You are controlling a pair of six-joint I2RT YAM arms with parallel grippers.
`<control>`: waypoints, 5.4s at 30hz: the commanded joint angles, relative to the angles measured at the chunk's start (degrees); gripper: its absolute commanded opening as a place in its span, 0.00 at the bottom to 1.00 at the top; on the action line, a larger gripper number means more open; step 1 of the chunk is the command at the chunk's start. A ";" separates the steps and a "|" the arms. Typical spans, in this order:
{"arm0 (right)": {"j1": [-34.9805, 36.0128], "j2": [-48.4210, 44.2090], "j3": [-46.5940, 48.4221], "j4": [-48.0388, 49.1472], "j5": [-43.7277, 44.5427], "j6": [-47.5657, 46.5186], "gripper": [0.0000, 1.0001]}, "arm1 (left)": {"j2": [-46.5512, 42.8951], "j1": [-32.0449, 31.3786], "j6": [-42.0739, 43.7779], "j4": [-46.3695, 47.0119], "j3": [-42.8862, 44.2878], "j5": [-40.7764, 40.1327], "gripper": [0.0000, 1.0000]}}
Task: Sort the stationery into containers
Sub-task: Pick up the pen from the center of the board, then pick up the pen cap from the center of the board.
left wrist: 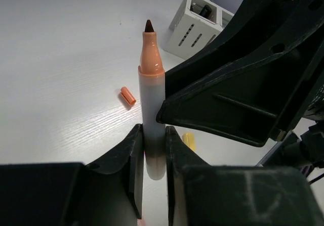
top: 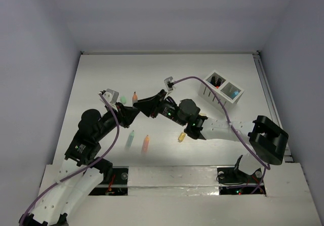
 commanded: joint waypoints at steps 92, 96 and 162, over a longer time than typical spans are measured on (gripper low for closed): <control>-24.41 -18.53 -15.12 -58.36 9.74 -0.57 0.67 | 4.38 -0.72 3.23 11.10 -1.62 24.40 0.00; -24.41 -14.75 -14.85 -57.23 8.68 0.40 0.69 | 4.56 -0.72 3.32 11.10 -1.62 24.14 0.00; -24.41 6.79 4.57 -70.57 6.04 -19.72 0.57 | 2.80 -0.72 3.41 10.75 -1.71 22.64 0.00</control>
